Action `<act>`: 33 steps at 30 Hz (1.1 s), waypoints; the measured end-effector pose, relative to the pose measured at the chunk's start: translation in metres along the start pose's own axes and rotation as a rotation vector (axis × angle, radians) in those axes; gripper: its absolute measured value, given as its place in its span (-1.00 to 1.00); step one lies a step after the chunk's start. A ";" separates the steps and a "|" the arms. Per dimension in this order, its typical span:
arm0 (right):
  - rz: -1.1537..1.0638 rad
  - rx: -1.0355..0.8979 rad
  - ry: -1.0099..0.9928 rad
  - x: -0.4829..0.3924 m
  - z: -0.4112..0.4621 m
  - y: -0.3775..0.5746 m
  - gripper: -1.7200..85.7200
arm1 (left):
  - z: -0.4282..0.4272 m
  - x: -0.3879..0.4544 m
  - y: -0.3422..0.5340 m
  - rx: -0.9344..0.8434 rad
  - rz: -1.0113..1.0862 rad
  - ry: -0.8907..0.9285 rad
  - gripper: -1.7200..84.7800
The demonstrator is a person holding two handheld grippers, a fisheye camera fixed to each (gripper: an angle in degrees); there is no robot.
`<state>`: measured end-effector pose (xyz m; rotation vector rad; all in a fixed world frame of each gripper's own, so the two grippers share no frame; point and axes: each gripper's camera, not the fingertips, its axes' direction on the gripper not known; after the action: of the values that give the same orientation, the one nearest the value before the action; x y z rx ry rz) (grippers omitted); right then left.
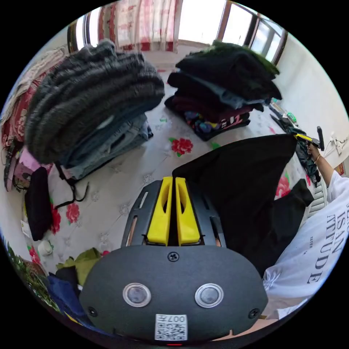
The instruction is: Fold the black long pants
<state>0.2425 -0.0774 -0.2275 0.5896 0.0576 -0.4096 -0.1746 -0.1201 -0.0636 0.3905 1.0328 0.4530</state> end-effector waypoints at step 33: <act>0.344 -0.267 0.144 0.025 -0.167 0.341 -0.87 | -0.156 0.115 0.494 -0.061 -0.557 -0.047 -0.97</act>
<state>0.4097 0.2622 -0.1901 0.3548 0.1439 -0.0229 -0.3485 0.3719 0.0335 0.0483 1.0292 -0.0254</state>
